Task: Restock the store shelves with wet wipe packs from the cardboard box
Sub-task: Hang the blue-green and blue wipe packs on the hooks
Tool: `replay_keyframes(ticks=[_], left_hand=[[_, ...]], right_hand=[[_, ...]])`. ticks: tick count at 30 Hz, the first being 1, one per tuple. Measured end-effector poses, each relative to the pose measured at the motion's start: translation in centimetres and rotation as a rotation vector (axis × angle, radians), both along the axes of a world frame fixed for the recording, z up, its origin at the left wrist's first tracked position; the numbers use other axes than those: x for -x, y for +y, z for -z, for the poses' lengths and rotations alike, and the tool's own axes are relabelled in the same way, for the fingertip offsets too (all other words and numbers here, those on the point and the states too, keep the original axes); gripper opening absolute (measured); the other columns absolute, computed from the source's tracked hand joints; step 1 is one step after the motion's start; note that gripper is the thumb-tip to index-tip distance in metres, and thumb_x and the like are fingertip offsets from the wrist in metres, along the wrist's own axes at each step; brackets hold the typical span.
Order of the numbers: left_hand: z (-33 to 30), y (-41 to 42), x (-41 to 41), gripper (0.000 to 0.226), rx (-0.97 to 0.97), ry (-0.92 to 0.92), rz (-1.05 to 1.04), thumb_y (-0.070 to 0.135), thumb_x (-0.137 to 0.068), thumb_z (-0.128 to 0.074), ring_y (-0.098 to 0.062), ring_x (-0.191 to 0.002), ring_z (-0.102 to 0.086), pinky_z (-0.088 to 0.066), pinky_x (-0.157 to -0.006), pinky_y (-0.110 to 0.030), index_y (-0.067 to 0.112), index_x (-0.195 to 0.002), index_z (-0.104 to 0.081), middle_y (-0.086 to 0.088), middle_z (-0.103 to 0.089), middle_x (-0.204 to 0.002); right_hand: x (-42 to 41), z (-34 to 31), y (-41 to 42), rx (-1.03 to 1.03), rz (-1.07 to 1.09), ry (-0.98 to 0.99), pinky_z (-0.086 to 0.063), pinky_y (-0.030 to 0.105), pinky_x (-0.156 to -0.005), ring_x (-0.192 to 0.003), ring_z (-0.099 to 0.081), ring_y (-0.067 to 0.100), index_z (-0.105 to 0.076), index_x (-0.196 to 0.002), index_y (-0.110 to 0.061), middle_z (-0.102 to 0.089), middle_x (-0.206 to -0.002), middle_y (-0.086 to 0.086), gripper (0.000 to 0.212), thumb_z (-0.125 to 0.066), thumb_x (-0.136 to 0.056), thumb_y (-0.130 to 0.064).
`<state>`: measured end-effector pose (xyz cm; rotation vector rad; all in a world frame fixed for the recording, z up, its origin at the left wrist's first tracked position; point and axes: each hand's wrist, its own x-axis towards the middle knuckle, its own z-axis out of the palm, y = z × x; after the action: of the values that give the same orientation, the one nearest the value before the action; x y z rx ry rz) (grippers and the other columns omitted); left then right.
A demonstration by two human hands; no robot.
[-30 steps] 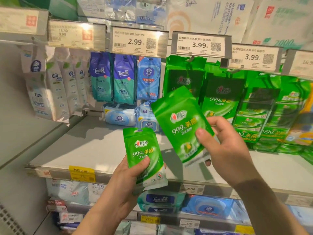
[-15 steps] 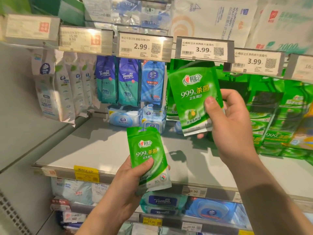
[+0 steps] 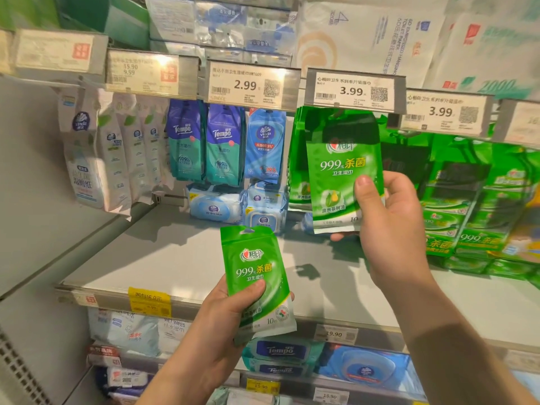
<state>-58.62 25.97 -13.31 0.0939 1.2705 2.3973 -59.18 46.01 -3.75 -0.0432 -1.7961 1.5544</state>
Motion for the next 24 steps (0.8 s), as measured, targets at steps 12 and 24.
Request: replay_keyframes(ticks=[12,24], left_hand=[[-1.3,-0.4,-0.4,0.029,-0.029,0.025,-0.003,0.006,-0.090,-0.062,-0.041,-0.094,-0.075,-0.064,-0.070,-0.043,0.007,-0.118,-0.071,-0.029,-0.073,-0.109],[-4.7,0.8,-1.3,0.037,0.008,0.272,-0.006,0.016,-0.083,-0.064,-0.027,-0.097,-0.076,-0.063,-0.078,-0.032,0.011,-0.120,-0.070,-0.014,-0.077,-0.112]], right_hand=[[1.0,0.5,-1.7,-0.026,0.005,-0.099,-0.059,0.059,-0.067,-0.044,-0.065,0.014,-0.049,-0.108,-0.030,-0.040,-0.066,-0.011,0.011,-0.054,-0.104,-0.039],[-2.0,3.8,0.0,0.133,-0.117,-0.299,-0.046,0.033,-0.039,-0.049,-0.057,0.025,-0.053,-0.103,-0.015,-0.067,-0.078,0.016,0.022,-0.060,-0.101,-0.035]])
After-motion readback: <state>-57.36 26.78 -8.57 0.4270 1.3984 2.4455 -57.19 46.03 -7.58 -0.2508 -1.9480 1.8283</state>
